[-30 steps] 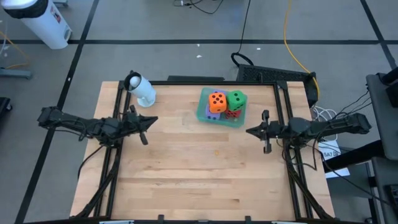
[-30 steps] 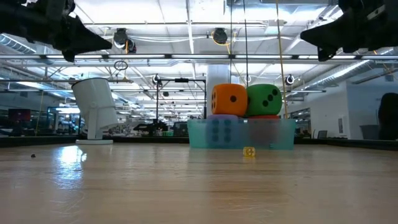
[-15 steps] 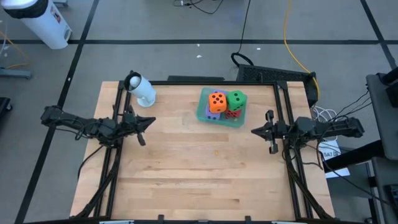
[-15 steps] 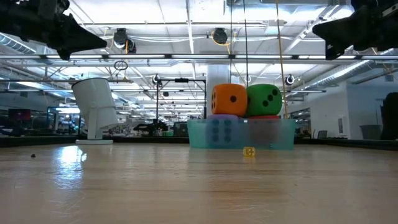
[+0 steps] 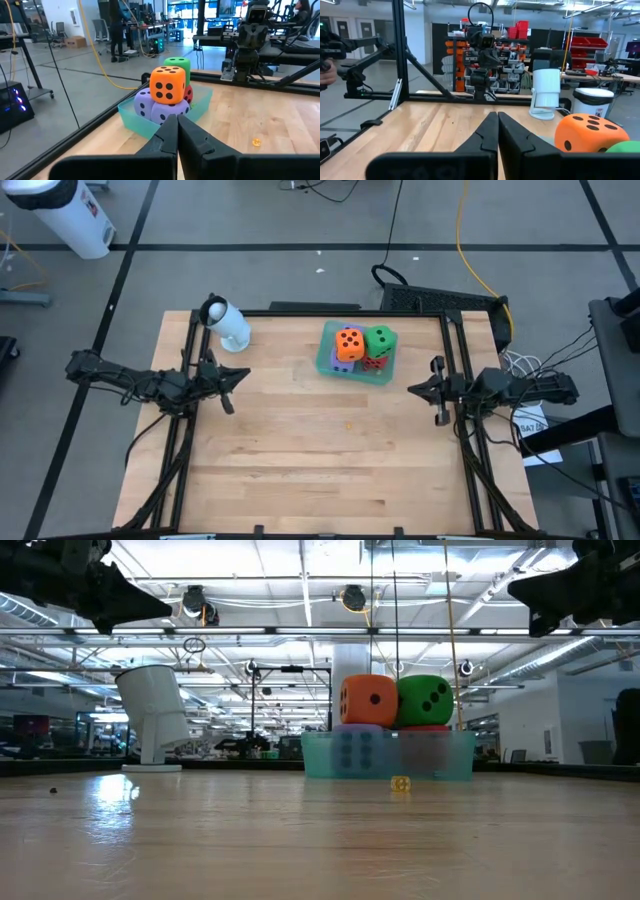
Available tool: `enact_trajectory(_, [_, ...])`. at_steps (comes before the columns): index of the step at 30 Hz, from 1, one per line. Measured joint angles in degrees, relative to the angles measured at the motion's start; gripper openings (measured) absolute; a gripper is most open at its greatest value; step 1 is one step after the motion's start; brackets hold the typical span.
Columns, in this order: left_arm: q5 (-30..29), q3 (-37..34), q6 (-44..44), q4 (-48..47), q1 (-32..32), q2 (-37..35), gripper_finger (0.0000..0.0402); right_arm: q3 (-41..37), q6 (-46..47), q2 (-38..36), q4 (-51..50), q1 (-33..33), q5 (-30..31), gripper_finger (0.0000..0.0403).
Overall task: Pick & Place Dice
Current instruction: Put the small yellow die into the bin
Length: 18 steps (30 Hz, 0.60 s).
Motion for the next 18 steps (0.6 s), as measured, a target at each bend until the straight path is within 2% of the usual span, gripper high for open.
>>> enact_trajectory(7, [0.0,0.0,-1.1,0.3,0.0,0.0,0.0022,0.0,-0.9,-1.7,-3.9,0.0,0.0,0.0000])
enact_trajectory(14, [-1.3,0.0,0.0,1.5,0.0,0.0,0.0006,-0.1,-1.4,-1.4,-8.9,0.0,-0.3,0.0000])
enact_trajectory(18, [-2.1,0.0,0.0,2.2,0.0,0.0,0.0008,-2.2,-1.8,-0.5,-6.9,0.0,1.3,0.0000])
